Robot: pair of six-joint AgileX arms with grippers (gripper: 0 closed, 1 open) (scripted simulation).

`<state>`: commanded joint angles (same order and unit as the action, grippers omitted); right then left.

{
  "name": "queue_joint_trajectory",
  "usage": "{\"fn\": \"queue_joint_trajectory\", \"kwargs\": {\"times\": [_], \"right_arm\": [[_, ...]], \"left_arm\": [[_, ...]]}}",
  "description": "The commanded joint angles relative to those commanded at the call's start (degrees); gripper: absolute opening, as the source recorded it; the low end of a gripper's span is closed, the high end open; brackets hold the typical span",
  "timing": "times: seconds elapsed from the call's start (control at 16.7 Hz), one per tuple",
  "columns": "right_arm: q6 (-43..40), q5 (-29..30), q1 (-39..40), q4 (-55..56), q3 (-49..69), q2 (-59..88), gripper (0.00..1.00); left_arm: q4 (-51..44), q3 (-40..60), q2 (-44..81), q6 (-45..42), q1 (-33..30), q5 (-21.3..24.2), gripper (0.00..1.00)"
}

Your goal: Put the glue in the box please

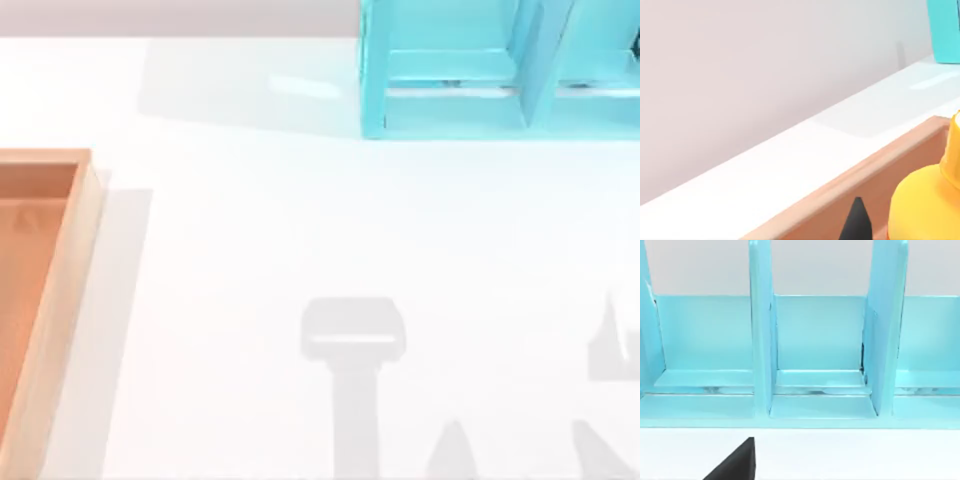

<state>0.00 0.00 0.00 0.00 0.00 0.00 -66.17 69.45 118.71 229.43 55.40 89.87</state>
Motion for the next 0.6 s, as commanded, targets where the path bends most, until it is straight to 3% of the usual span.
{"fn": "queue_joint_trajectory", "kwargs": {"times": [0.3, 0.6], "right_arm": [[0.00, 0.00, 0.00, 0.00, 0.00, 0.00, 1.00], [0.00, 0.00, 0.00, 0.00, 0.00, 0.00, 1.00]], "left_arm": [[17.91, -4.58, -3.67, 15.88, -4.67, 1.89, 0.00], [25.32, -11.44, -2.18, 25.53, -9.58, -0.27, 0.00]]}}
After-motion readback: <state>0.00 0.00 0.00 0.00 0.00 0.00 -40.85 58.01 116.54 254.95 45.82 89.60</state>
